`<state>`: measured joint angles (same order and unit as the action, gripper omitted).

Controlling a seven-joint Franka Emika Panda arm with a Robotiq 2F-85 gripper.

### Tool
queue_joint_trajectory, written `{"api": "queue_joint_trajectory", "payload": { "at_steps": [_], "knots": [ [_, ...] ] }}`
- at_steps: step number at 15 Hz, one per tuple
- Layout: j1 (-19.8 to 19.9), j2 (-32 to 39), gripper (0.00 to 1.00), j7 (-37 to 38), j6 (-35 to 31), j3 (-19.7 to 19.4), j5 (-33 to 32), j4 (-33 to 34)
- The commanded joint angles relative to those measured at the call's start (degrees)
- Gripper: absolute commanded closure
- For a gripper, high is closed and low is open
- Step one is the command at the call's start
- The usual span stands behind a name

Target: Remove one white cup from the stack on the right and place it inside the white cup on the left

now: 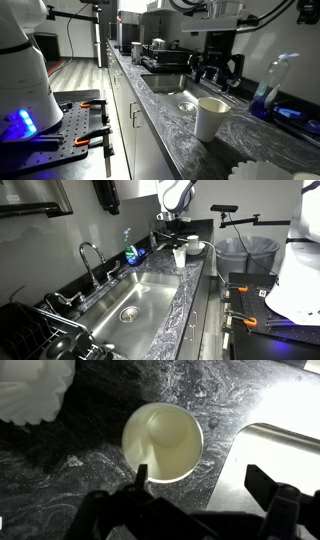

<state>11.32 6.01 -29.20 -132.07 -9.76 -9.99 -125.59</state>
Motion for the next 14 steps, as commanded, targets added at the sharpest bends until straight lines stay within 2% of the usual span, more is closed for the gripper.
{"api": "queue_joint_trajectory", "payload": {
  "at_steps": [1,9,10,14],
  "knots": [
    [0.02,-4.26,0.0,-1.09,0.59,0.36,0.95,-2.24],
    [-0.42,-7.41,0.0,-0.77,0.76,0.01,1.0,-3.7],
    [-0.31,-5.11,0.0,-0.02,0.17,-0.18,0.01,-1.96],
    [-0.37,-5.62,0.0,-0.01,0.17,-0.21,0.01,-2.48]
  ]
}}
